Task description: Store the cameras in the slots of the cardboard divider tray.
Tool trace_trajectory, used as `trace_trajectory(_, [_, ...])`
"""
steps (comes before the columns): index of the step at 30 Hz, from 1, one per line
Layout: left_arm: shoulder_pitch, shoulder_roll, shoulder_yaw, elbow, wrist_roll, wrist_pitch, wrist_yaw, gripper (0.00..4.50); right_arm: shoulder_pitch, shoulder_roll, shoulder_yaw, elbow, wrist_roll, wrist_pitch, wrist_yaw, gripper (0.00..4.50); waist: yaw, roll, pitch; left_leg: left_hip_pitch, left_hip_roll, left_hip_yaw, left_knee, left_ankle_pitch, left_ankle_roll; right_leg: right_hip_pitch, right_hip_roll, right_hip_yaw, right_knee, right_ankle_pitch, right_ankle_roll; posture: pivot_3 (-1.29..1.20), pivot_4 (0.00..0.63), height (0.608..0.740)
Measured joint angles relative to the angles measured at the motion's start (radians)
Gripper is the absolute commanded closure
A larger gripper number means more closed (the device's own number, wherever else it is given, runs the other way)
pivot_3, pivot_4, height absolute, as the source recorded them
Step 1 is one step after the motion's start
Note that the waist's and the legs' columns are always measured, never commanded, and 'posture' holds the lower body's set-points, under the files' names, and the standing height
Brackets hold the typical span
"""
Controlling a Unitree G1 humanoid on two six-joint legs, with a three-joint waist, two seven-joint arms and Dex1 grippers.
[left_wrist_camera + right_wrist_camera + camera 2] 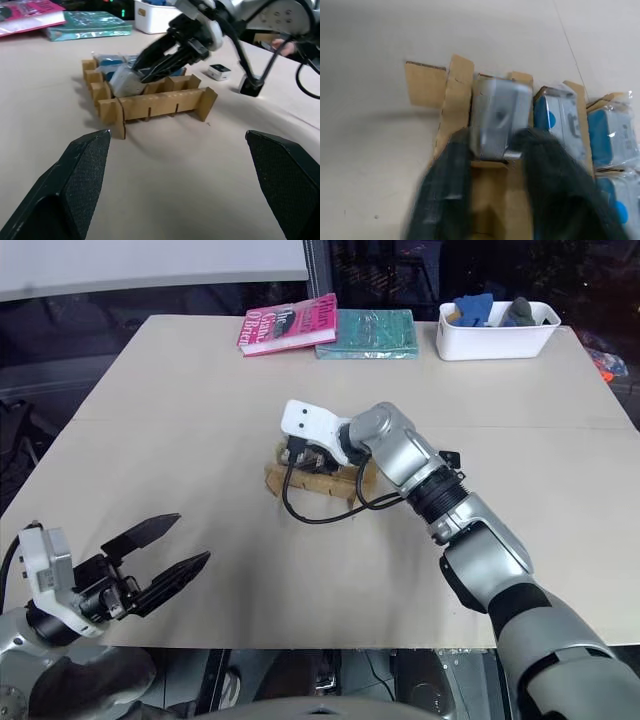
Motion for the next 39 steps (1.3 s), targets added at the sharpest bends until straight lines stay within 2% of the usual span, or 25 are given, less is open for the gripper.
trace_trajectory(4, [-0.023,0.015,-0.008,0.004,0.003,-0.002,-0.014,0.0,0.002,0.013,-0.016,-0.031,0.011,0.033,0.009,1.88,0.002,0.0,0.0,-0.001,0.0,0.0,-0.002,0.0,0.0,-0.001,0.0,0.0,-0.001,0.0,0.0,0.0,0.15,0.74])
trace_trajectory(8, [-0.063,0.031,-0.034,0.003,0.003,-0.001,-0.027,0.0,0.037,-0.017,-0.106,-0.209,0.088,0.14,0.02,1.88,0.006,0.0,0.0,-0.001,0.0,0.0,-0.002,0.0,-0.001,-0.001,-0.001,-0.001,-0.001,0.0,0.0,0.0,0.15,0.74])
trace_trajectory(13, [-0.144,0.085,-0.098,0.003,-0.013,0.029,-0.058,0.0,0.188,-0.237,-0.213,-0.58,0.2,0.306,0.08,1.88,0.017,0.0,0.0,-0.003,-0.002,-0.002,-0.002,-0.001,0.0,-0.001,-0.003,-0.003,-0.003,0.0,0.0,0.0,0.15,0.74])
trace_trajectory(17, [-0.271,0.134,-0.194,0.006,-0.043,0.075,-0.096,0.0,0.365,-0.497,-0.346,-0.827,0.267,0.487,0.092,1.88,0.025,0.0,0.0,-0.003,-0.002,-0.001,-0.003,0.0,0.001,0.0,-0.003,-0.002,-0.003,0.0,0.0,0.0,0.15,0.74])
trace_trajectory(20, [-0.343,0.151,-0.249,0.012,-0.057,0.097,-0.113,0.0,0.438,-0.576,-0.413,-0.898,0.285,0.568,0.066,1.88,0.009,0.0,0.0,-0.001,-0.001,-0.001,-0.005,0.002,0.004,0.0,-0.002,-0.001,-0.003,0.0,0.0,0.0,0.15,0.74])
trace_trajectory(23, [-0.432,0.159,-0.312,0.012,-0.078,0.131,-0.123,0.0,0.593,-0.646,-0.52,-0.968,0.298,0.684,-0.006,1.88,0.014,0.0,0.0,-0.001,-0.001,-0.001,-0.005,0.003,0.004,0.0,-0.001,-0.001,-0.003,-0.001,-0.001,0.0,0.15,0.74])
trace_trajectory(27, [-0.485,0.164,-0.36,0.014,-0.085,0.155,-0.14,0.0,0.711,-0.614,-0.621,-1.063,0.308,0.808,-0.119,1.88,0.014,0.0,0.0,-0.001,-0.001,0.001,-0.004,0.003,0.004,0.0,0.001,0.0,-0.003,-0.001,0.0,0.0,0.15,0.74])
trace_trajectory(30, [-0.506,0.167,-0.376,0.02,-0.085,0.164,-0.152,0.0,0.745,-0.586,-0.655,-1.097,0.316,0.849,-0.176,1.88,0.017,0.0,0.0,-0.001,0.0,0.001,-0.002,0.003,0.004,0.001,0.003,0.001,-0.002,-0.001,0.0,0.0,0.15,0.74])
trace_trajectory(39, [-0.538,0.167,-0.388,0.055,-0.074,0.166,-0.166,0.0,0.81,-0.555,-0.689,-1.117,0.354,0.869,-0.275,1.88,0.037,-0.001,0.001,-0.001,0.0,0.001,0.002,0.003,0.004,0.003,0.009,0.001,-0.001,-0.001,0.001,0.0,0.15,0.74])
